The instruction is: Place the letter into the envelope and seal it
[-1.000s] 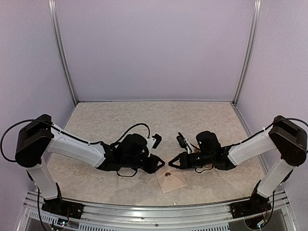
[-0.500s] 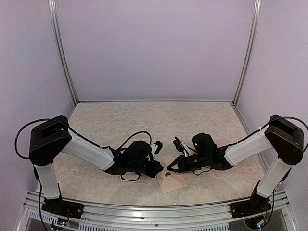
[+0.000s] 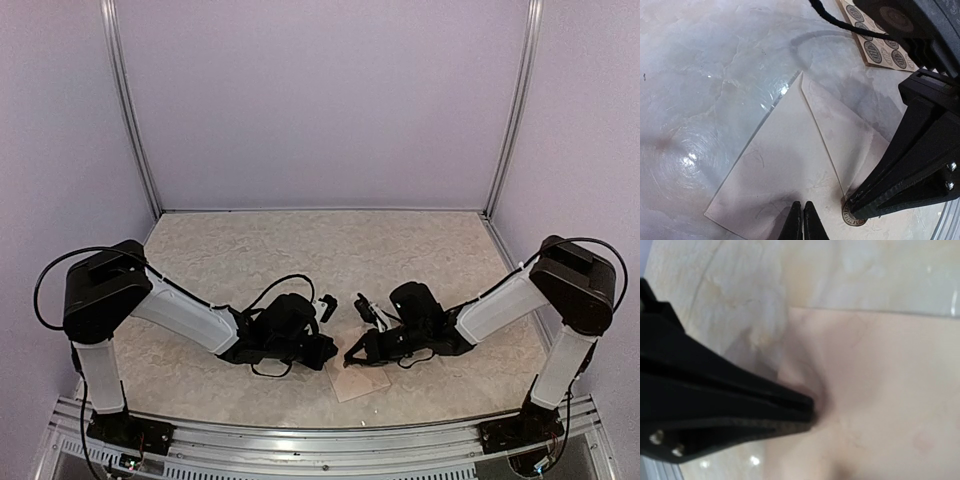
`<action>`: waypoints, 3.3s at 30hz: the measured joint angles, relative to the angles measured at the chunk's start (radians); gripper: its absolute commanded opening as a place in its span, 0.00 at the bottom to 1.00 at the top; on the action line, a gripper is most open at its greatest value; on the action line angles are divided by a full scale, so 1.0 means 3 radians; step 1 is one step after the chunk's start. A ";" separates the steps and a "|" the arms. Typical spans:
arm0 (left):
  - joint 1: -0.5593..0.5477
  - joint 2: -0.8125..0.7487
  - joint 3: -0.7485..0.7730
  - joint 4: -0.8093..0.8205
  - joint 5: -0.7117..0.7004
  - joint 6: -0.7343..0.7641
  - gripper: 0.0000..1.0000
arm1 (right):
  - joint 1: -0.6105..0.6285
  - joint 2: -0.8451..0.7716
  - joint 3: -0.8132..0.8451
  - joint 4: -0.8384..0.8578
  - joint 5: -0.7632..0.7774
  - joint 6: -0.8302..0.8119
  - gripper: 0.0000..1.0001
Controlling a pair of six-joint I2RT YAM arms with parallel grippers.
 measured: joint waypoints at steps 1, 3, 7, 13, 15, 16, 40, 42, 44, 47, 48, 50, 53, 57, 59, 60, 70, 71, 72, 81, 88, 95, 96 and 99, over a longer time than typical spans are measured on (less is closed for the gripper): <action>0.0000 0.0000 0.0000 0.0000 -0.0001 0.0000 0.03 | 0.0004 0.0019 0.0000 0.0000 -0.0008 0.0000 0.01; 0.0000 0.0000 -0.0001 0.0000 -0.0001 0.0000 0.03 | 0.0009 0.0046 -0.0001 -0.0001 -0.0011 0.0001 0.01; 0.0000 0.0000 -0.0001 0.0000 -0.0003 0.0000 0.03 | 0.0017 0.0062 -0.0003 0.0000 -0.0011 0.0008 0.00; 0.0009 0.0000 -0.0003 -0.0003 -0.0001 0.0000 0.03 | 0.0028 0.0065 -0.0108 0.0104 -0.0010 0.0053 0.00; 0.0014 0.0000 -0.0003 -0.0004 -0.0001 0.0000 0.03 | 0.0028 0.0065 -0.0141 0.0158 -0.0009 0.0071 0.00; 0.0015 0.0000 -0.0003 -0.0004 -0.0003 0.0000 0.03 | 0.0028 0.0065 -0.0158 0.0184 -0.0009 0.0083 0.00; -0.0039 -0.0223 -0.0020 0.0011 -0.0051 -0.0036 0.05 | 0.0078 -0.0036 -0.0352 0.0319 -0.0010 0.0107 0.00; -0.0084 -0.0228 -0.0004 0.0055 -0.0015 -0.0053 0.05 | 0.0083 -0.0036 -0.0352 0.0318 -0.0010 0.0107 0.00; -0.0113 -0.0173 0.0018 0.0078 0.0015 -0.0070 0.04 | 0.0086 -0.0036 -0.0352 0.0318 -0.0009 0.0107 0.00; -0.0141 0.0004 0.0055 0.0099 0.0043 -0.0102 0.02 | 0.0092 -0.0045 -0.0351 0.0304 -0.0006 0.0104 0.00; -0.0142 0.0064 0.0057 0.0099 0.0047 -0.0114 0.01 | 0.0099 -0.0058 -0.0351 0.0284 0.0003 0.0100 0.01; -0.0140 0.0148 0.0085 0.0169 0.0060 -0.0146 0.00 | 0.0123 -0.0092 -0.0351 0.0229 0.0031 0.0092 0.02; -0.0135 0.0195 0.0106 0.0228 0.0062 -0.0191 0.00 | 0.0145 -0.0136 -0.0351 0.0144 0.0058 0.0080 0.02; -0.0134 0.0212 0.0106 0.0271 0.0062 -0.0238 0.00 | 0.0163 -0.0167 -0.0351 0.0080 0.0076 0.0064 0.02; -0.0134 0.0212 0.0104 0.0272 0.0061 -0.0261 0.00 | 0.0177 -0.0169 -0.0343 0.0062 0.0084 0.0045 0.02; -0.0134 0.0212 0.0104 0.0272 0.0061 -0.0268 0.00 | 0.0184 -0.0169 -0.0331 0.0045 0.0090 0.0031 0.02; -0.0134 0.0212 0.0103 0.0273 0.0055 -0.0286 0.00 | 0.0277 -0.0169 -0.0254 -0.0111 0.0127 -0.0005 0.02; -0.0134 0.0212 0.0102 0.0273 0.0048 -0.0285 0.00 | 0.0277 -0.0170 -0.0256 -0.0111 0.0131 0.0000 0.02; -0.0135 0.0212 0.0102 0.0273 0.0043 -0.0286 0.00 | 0.0280 -0.0173 -0.0261 -0.0109 0.0141 0.0010 0.02; -0.0135 0.0197 0.0066 0.0299 0.0019 -0.0284 0.00 | 0.0287 -0.0348 -0.0509 0.0006 0.0167 0.0183 0.02; -0.0134 0.0191 0.0061 0.0298 -0.0005 -0.0277 0.00 | 0.0292 -0.0498 -0.0619 -0.0064 0.0057 0.0235 0.03; -0.0132 0.0173 0.0052 0.0280 -0.0052 -0.0272 0.00 | 0.0292 -0.0783 -0.0514 -0.0211 0.0042 0.0259 0.03; -0.0132 0.0172 0.0051 0.0278 -0.0053 -0.0272 0.00 | 0.0292 -0.0786 -0.0467 -0.0225 0.0064 0.0257 0.03; -0.0132 0.0167 0.0052 0.0268 -0.0065 -0.0272 0.00 | 0.0282 -0.0760 -0.0334 -0.0254 0.0126 0.0244 0.03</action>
